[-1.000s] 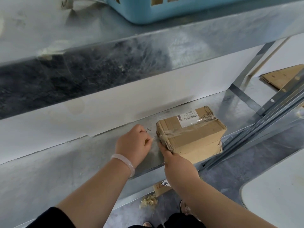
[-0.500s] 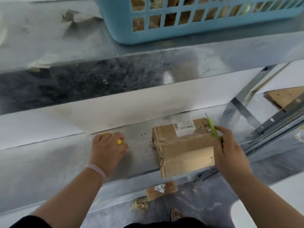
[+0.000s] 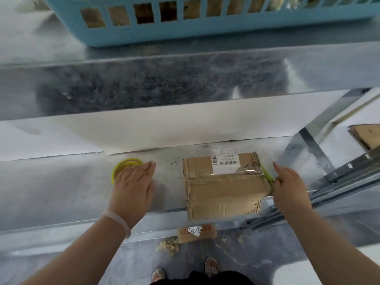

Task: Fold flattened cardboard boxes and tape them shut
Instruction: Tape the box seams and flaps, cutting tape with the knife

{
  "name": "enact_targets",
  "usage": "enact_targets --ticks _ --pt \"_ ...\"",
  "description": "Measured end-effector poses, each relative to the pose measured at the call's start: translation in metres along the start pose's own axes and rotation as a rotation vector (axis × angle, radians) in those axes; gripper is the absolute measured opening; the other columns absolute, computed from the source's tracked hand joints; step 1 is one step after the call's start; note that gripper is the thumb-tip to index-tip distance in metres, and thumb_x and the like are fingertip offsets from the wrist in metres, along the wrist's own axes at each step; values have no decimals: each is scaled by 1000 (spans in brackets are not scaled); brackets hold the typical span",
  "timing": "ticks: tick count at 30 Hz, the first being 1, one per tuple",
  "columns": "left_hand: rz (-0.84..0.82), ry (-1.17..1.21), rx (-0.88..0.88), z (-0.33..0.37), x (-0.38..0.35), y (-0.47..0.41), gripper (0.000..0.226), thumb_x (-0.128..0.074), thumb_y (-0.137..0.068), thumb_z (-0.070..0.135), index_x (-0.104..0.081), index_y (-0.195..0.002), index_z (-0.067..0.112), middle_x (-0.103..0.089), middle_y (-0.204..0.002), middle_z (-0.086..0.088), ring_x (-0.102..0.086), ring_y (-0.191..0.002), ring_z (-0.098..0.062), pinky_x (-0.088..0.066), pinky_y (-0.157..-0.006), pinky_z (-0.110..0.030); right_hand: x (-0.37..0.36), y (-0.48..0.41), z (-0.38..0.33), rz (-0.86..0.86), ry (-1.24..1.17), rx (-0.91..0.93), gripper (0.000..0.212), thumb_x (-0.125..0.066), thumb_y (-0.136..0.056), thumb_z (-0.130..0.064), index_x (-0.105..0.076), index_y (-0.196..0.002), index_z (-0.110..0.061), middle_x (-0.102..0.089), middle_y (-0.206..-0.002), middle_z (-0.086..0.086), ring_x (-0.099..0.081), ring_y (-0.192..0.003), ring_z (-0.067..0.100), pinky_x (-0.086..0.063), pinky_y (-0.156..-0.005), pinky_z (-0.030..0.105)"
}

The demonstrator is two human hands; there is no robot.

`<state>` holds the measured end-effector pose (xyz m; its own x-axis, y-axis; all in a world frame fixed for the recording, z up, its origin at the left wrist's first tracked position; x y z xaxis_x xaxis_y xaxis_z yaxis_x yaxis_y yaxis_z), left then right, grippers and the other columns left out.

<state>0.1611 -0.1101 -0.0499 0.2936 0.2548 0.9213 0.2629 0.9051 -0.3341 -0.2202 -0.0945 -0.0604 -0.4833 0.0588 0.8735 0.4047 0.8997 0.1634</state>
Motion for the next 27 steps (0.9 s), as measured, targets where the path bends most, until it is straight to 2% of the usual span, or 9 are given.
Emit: enact_targets --ticks 2,4,8,10,13,17,21,24,27 --pt "-70 370 188 35 1 1 48 -42 -95 29 -50 -137 6 -54 -134 -4 -47 -125 -16 -25 -107 -18 10 16 -2 108 -350 -50 47 -37 -102 -12 -44 -147 -23 -49 -141 -5 -47 -125 15 -38 -105 34" --pt "-219 727 439 72 -8 5 50 -43 -101 27 -31 -148 14 -41 -138 10 -40 -125 3 -23 -104 -6 8 33 -19 29 -620 -42 43 -39 -104 -16 -46 -145 -26 -49 -136 -16 -43 -125 5 -30 -102 23" --pt "-308 973 647 101 -36 5 57 -40 -101 28 -15 -153 29 -35 -148 9 -35 -134 -8 -27 -116 -36 -10 46 -49 -121 -631 54 46 -40 -105 -21 -36 -150 -30 -40 -132 -24 -38 -124 -1 -24 -102 17" --pt "-288 1007 713 100 -40 0 57 -40 -101 28 -17 -153 30 -38 -148 7 -36 -135 -12 -27 -116 -39 -13 41 -50 -131 -580 24 46 -39 -105 -24 -35 -150 -32 -46 -132 -20 -46 -110 -1 -34 -94 18" --pt "-243 957 807 103 -42 -4 55 -41 -102 29 -20 -152 29 -43 -143 6 -41 -130 -14 -32 -113 -38 -21 32 -49 -146 -411 35 42 -39 -102 -36 -37 -144 -31 -60 -124 -3 -56 -102 11 -42 -74 24" --pt "-225 797 882 107 -48 -10 68 -43 -95 51 -19 -153 26 -40 -148 1 -36 -135 -21 -29 -113 -42 -29 20 -53 -137 -306 -101 63 -45 -95 -58 -34 -148 -25 -52 -141 0 -50 -127 27 -45 -100 42" --pt "-284 534 940 111 -48 -24 92 -45 -87 67 -5 -154 18 -22 -154 -5 -16 -143 -26 -14 -118 -39 -32 14 -62 -70 -257 -155 80 -59 -77 -71 -41 -139 -24 -56 -134 -2 -54 -122 26 -49 -96 45" --pt "-277 458 960 106 -54 -32 93 -53 -79 70 -23 -149 18 -33 -142 -5 -28 -135 -26 -26 -113 -39 -32 14 -64 -24 -239 -190 82 -67 -76 -66 -39 -140 -23 -59 -129 -2 -58 -116 25 -51 -86 39" --pt "-228 403 927 101 -58 -32 66 -52 -83 65 -47 -130 19 -40 -129 -3 -36 -127 -25 -35 -105 -39 -29 13 -62 -21 -269 -176 71 -66 -82 -60 -40 -140 -28 -63 -119 -8 -61 -99 20 -48 -74 33"
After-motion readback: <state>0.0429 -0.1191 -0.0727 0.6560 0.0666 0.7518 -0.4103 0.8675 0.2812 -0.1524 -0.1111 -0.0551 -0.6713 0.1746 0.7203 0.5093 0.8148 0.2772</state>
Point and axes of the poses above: each hand's wrist, its own y-axis away from the middle knuckle, its own x-axis out of the back of the hand, z = x × y, the point moved 4 cm from there along -y, towards the middle knuckle
